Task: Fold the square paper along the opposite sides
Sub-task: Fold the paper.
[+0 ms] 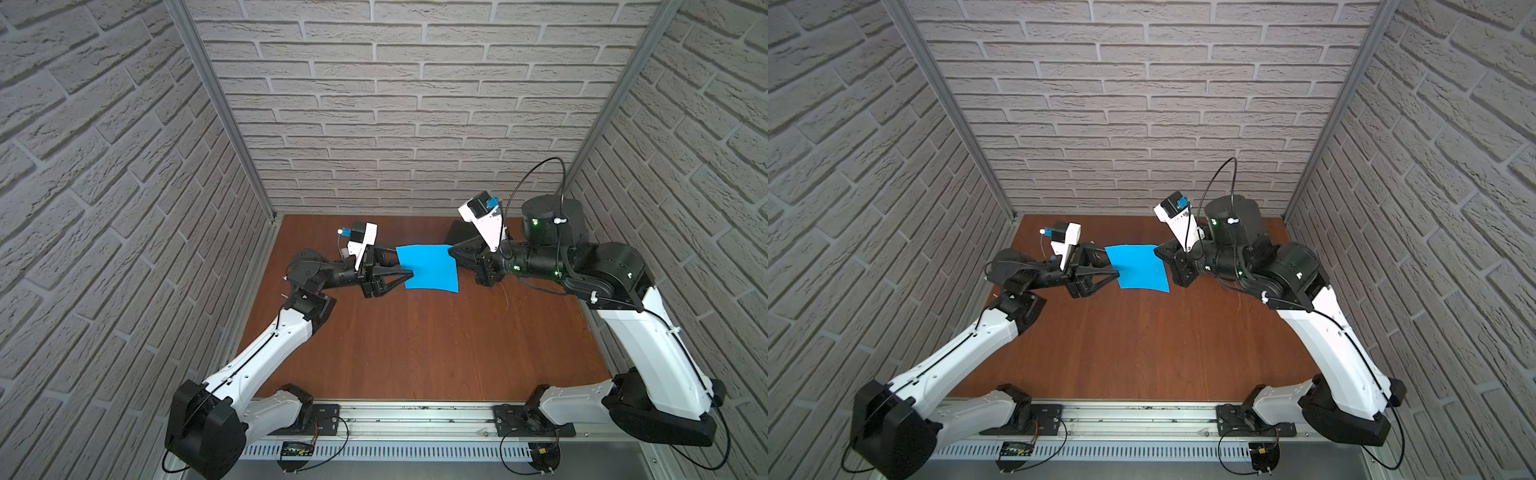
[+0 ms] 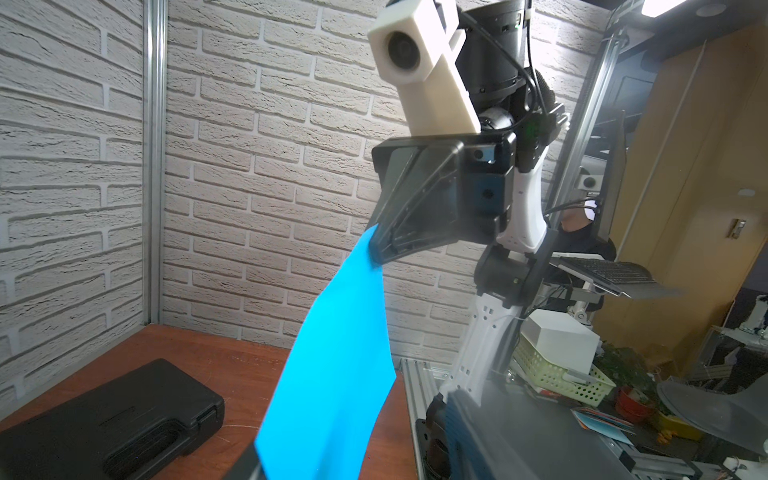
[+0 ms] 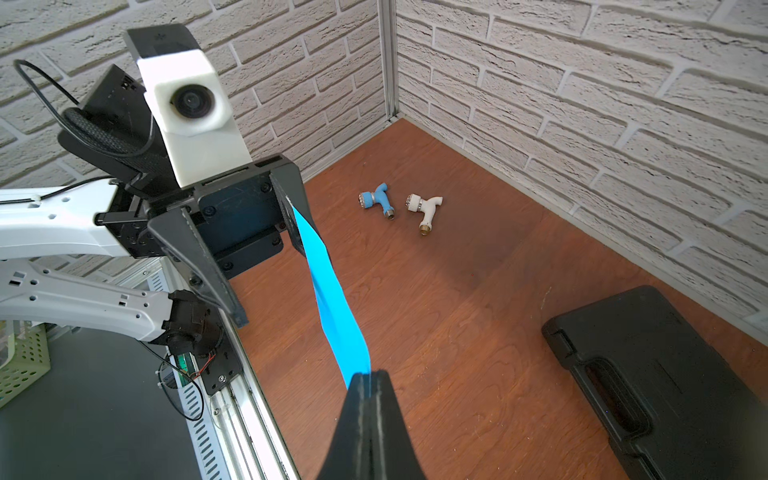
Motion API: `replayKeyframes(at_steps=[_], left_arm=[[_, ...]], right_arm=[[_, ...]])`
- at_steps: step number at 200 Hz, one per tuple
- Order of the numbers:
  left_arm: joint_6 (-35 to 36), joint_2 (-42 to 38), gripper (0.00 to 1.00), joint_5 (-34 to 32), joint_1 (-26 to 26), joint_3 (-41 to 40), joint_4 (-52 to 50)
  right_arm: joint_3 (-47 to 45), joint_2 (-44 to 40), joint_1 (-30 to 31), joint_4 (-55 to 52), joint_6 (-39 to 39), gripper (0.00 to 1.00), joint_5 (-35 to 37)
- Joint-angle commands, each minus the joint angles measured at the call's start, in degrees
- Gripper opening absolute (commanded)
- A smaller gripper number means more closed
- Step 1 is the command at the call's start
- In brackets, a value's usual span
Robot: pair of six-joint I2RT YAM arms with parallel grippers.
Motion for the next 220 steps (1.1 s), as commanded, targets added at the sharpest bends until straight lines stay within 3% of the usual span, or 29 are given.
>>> replayKeyframes(at_steps=[1,141,220], left_arm=[[0.17,-0.15,0.58,-0.87,-0.54,-0.57,2.27],[1.06,-2.03,0.45,-8.63,-0.65,-1.43,3.6],[0.87,-2.13,0.26,-8.99,-0.63,-1.42,4.16]], right_arm=[[2.17,-0.53,0.42,2.04,-0.34,0.03,0.43],[0.47,-1.71,0.44,2.58,-0.25,0.03,-0.18],[0.54,-1.41,0.44,2.67,-0.18,0.03,-0.45]])
